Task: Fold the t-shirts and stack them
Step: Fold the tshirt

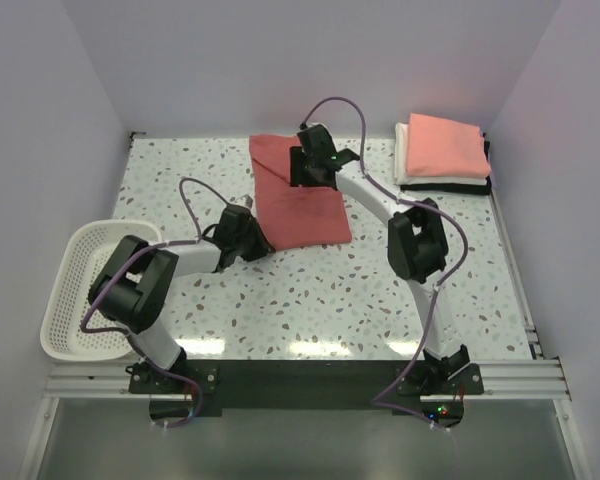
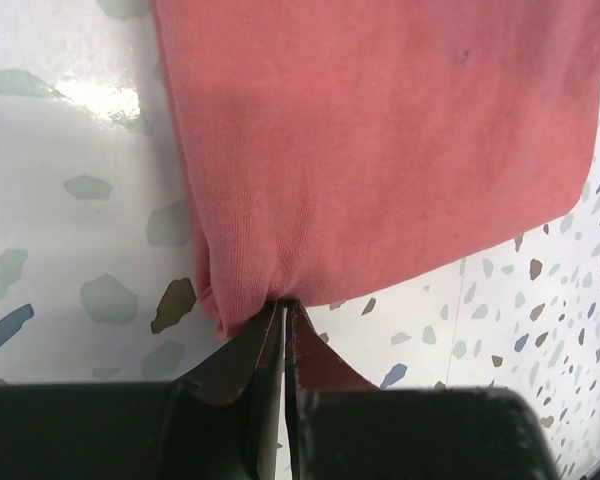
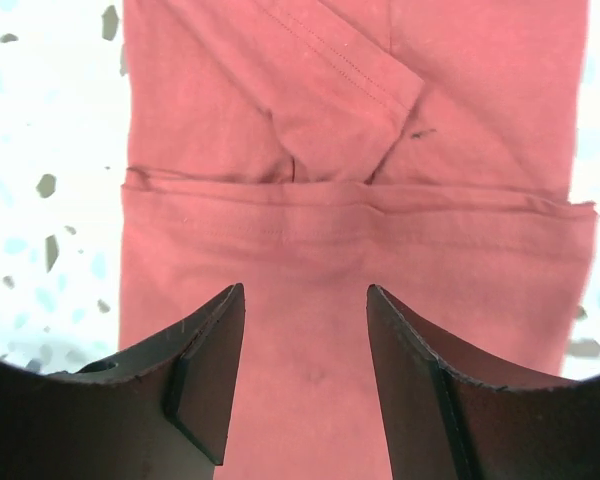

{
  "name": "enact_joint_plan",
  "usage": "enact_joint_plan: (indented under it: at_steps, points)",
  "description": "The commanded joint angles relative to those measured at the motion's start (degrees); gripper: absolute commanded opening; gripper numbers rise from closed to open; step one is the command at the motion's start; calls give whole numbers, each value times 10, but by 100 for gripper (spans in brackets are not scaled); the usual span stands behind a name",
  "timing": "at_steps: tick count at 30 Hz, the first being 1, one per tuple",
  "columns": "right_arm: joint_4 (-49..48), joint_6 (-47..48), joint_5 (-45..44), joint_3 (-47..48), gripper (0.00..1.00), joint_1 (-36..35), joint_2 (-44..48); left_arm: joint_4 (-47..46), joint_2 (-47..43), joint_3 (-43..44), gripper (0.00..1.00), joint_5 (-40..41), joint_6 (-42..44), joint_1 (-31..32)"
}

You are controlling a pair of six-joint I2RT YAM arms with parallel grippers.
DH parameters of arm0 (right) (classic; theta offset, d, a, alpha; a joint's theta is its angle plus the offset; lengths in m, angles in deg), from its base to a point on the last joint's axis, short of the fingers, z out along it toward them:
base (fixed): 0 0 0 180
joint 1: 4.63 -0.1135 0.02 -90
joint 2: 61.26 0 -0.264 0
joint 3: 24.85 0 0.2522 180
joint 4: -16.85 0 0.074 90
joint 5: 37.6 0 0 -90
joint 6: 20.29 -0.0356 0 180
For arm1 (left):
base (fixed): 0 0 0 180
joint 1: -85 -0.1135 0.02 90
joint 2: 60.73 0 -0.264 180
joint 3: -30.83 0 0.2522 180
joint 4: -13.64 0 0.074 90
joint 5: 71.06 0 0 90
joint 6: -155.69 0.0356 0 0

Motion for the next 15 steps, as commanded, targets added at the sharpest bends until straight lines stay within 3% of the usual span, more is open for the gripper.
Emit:
enact_joint_plan:
  at_steps: [1, 8, 15]
  points:
    - [-16, -2, 13, -47, 56, 3, 98, -70, -1, -10, 9, -6, -6, -2]
    - [-59, -7, 16, -200, 55, 2, 191, -54, -62, 0, 9, -36, 1, -2]
    - [-78, -7, 6, -283, 54, 8, 204, -31, -77, 40, 9, -20, -1, -5]
